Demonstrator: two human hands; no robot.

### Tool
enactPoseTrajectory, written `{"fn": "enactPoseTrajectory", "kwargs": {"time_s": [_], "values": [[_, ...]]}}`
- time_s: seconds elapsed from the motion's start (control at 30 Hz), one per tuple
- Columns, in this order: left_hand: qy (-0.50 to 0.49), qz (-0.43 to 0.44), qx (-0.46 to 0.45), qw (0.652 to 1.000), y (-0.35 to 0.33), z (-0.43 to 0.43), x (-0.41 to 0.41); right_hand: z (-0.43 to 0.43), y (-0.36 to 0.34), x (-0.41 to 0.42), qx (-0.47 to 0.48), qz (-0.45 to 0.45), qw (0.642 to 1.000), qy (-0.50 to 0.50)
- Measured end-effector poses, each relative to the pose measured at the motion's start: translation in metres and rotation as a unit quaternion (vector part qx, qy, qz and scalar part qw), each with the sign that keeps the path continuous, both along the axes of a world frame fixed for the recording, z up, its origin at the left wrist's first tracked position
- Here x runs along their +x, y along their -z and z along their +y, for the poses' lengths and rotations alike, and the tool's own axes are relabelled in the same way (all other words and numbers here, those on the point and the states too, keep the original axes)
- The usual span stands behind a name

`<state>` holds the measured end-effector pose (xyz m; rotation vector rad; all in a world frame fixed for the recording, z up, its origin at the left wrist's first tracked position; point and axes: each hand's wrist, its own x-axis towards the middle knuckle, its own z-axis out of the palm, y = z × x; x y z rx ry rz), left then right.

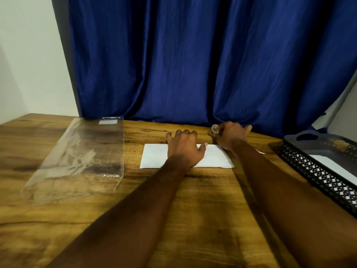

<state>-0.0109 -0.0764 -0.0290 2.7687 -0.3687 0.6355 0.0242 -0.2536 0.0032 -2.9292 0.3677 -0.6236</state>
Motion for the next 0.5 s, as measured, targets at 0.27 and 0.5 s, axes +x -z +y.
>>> {"fn": "enactPoseTrajectory", "kwargs": {"time_s": [0.27,0.5], "values": [[0.088,0.061,-0.28,0.954,-0.002,0.006,0.006,0.009,-0.003,-0.033,0.404,-0.125,0.858,-0.293],[0.23,0.093,-0.429,0.869,-0.012,0.005,0.0,0.003,0.031,-0.044,0.476,-0.134,0.814,-0.304]]}}
